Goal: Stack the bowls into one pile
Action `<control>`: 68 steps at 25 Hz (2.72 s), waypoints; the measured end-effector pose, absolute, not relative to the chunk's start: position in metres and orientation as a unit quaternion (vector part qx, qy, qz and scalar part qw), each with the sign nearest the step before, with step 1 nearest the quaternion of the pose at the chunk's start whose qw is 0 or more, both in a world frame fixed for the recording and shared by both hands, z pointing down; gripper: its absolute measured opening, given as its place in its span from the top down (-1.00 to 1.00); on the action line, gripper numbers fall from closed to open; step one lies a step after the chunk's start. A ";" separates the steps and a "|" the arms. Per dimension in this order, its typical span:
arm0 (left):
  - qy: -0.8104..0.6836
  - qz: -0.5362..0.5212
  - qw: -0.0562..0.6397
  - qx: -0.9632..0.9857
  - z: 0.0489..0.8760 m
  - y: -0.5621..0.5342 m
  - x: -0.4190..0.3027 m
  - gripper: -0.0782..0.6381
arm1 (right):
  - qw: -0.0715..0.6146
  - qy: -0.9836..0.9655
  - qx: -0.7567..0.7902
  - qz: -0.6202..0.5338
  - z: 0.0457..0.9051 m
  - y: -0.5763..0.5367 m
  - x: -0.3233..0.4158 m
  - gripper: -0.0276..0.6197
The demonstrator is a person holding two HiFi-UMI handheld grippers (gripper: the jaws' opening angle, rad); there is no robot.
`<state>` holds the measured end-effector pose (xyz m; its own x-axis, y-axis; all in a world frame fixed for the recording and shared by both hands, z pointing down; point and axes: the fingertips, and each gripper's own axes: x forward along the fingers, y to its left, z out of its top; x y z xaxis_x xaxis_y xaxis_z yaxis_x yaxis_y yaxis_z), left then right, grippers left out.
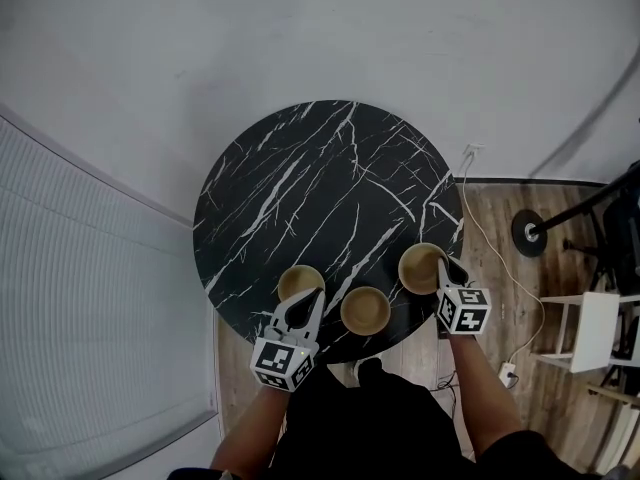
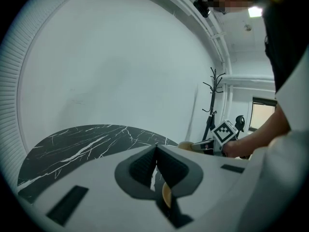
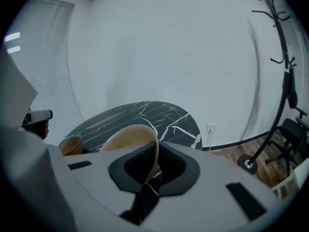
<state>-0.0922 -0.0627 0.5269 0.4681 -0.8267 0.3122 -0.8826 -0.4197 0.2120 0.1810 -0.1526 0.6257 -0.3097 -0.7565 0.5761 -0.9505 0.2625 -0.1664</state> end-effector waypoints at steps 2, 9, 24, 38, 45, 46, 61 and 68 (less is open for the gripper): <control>-0.510 0.078 0.174 0.839 0.526 -0.063 -0.092 0.75 | 0.183 -0.773 0.553 0.251 0.617 -0.152 0.177 0.83; -0.528 0.077 0.169 0.829 0.525 -0.066 -0.105 0.74 | 0.164 -0.795 0.525 0.255 0.599 -0.144 0.149 0.83; -0.564 0.080 0.178 0.803 0.534 -0.052 -0.133 0.75 | 0.214 -0.865 0.387 0.237 0.600 -0.110 0.072 0.83; -0.579 0.076 0.184 0.791 0.539 -0.037 -0.143 0.74 | 0.269 -0.888 0.304 0.217 0.627 -0.074 0.032 0.83; -0.582 0.075 0.184 0.788 0.537 -0.035 -0.145 0.75 | 0.292 -0.883 0.285 0.233 0.643 -0.068 0.027 0.83; -0.584 0.075 0.184 0.787 0.537 -0.034 -0.147 0.74 | 0.296 -0.883 0.283 0.229 0.645 -0.067 0.027 0.83; -0.589 0.071 0.186 0.783 0.539 -0.032 -0.153 0.75 | 0.301 -0.888 0.285 0.197 0.653 -0.066 0.020 0.58; -0.591 0.072 0.184 0.782 0.538 -0.030 -0.154 0.75 | 0.284 -0.895 0.296 0.178 0.636 -0.074 0.019 0.52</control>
